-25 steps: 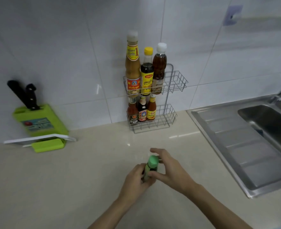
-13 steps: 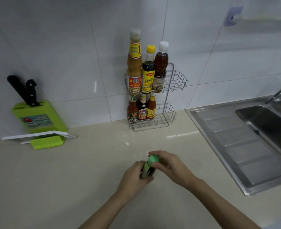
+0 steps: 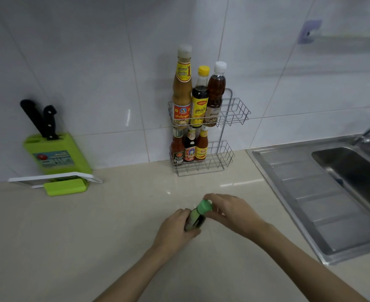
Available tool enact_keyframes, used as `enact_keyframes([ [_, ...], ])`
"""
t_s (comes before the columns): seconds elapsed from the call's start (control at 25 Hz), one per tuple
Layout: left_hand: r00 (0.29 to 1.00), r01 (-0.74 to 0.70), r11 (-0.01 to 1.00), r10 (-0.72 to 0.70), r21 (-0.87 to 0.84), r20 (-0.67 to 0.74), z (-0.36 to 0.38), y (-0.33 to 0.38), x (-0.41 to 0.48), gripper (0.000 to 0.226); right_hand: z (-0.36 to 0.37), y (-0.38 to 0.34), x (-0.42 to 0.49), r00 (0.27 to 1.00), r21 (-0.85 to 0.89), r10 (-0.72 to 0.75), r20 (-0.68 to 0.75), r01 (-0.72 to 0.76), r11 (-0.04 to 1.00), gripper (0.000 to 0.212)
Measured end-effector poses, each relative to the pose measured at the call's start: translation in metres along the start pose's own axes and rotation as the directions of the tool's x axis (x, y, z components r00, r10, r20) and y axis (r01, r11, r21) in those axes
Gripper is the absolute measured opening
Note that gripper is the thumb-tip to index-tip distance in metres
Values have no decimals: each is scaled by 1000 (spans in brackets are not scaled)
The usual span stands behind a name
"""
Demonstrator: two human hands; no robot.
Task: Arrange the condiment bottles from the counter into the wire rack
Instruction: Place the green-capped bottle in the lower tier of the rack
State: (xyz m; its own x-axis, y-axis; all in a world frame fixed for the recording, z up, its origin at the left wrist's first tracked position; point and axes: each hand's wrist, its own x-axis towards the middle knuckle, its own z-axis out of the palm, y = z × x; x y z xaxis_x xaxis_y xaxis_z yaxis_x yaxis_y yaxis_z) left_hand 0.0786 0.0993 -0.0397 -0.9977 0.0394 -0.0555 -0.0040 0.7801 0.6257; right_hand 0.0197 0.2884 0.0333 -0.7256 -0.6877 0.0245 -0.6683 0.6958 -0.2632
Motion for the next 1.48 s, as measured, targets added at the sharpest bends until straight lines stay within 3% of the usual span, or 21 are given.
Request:
enact_keyframes([
  [0.12, 1000, -19, 1000, 18, 4, 17, 2, 1, -1, 37, 0, 2, 4, 998, -55, 54, 24, -52, 997, 53],
  [0.24, 999, -5, 995, 9, -102, 46, 1, 2, 1, 39, -7, 2, 6, 995, 60, -67, 75, 63, 996, 43],
  [0.4, 990, -16, 998, 25, -67, 138, 1, -7, 3, 44, -11, 3, 15, 986, -123, -68, 150, 87, 989, 41],
  [0.48, 979, 8, 982, 31, -190, 203, 1, -14, -1, 48, -9, 2, 16, 974, -170, -124, 190, 157, 973, 43],
  [0.52, 969, 54, 939, 32, -338, 244, 0, -15, -4, 47, -12, 2, 17, 965, -167, -157, 209, 194, 967, 44],
  [0.6, 929, 204, 763, 48, -614, 368, -6, -15, -11, 46, -23, 3, 18, 944, -134, -219, 248, 257, 957, 45],
  [0.68, 880, 290, 660, 102, -693, 465, -12, -11, -14, 49, -34, 2, 22, 921, -137, -283, 267, 327, 935, 43],
  [0.84, 860, 271, 613, 192, -742, 472, -22, -1, -12, 36, -37, 11, 19, 943, -20, -247, 224, 258, 966, 44],
  [1.04, 911, 123, 720, 190, -683, 365, -23, 10, -10, 38, -23, 13, 13, 993, 76, -86, 82, 80, 994, 52],
  [1.2, 913, 207, 686, 119, -698, 389, -11, 20, -19, 43, -15, 19, 11, 997, 82, 18, 76, -25, 996, 58],
  [1.32, 894, 247, 647, 134, -722, 427, -18, 31, -12, 21, -23, 12, 11, 997, 71, -67, 36, 64, 995, 41],
  [1.4, 896, 239, 644, 143, -727, 421, -23, 33, -8, 16, -28, 4, 16, 991, -8, -127, 44, 127, 992, 34],
  [1.48, 909, 245, 654, 102, -716, 404, -25, 33, -7, 17, -28, 2, 23, 995, -67, -100, 23, 102, 993, 33],
])
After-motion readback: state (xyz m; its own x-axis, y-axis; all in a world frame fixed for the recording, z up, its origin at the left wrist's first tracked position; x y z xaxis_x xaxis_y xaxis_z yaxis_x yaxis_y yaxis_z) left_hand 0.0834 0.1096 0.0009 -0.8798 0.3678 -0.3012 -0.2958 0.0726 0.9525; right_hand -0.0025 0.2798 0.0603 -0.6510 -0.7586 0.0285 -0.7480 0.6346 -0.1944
